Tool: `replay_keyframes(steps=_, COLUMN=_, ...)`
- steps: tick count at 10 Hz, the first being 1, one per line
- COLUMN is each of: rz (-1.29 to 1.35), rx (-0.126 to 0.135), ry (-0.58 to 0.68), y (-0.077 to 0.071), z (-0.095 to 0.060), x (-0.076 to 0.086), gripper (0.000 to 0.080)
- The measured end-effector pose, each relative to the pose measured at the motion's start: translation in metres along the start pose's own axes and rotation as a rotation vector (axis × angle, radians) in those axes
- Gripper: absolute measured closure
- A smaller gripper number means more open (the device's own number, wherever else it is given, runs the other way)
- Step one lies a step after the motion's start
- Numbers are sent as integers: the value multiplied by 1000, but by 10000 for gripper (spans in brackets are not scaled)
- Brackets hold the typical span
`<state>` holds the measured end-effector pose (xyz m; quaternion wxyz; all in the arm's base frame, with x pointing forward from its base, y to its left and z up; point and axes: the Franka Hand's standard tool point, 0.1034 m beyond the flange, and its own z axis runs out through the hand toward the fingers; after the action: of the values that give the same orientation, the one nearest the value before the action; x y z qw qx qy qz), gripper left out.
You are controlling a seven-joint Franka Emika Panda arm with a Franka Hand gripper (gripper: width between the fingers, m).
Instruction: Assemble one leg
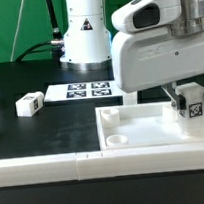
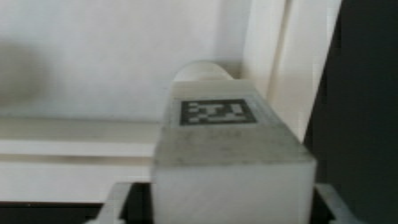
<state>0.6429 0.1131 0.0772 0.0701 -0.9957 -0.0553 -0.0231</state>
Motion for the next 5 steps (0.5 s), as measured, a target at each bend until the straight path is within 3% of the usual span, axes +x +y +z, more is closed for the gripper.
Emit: replay_keyframes(steps=5, rz=664, rx=-14, ry=80, y=9, z=2, x=7, gripper=507)
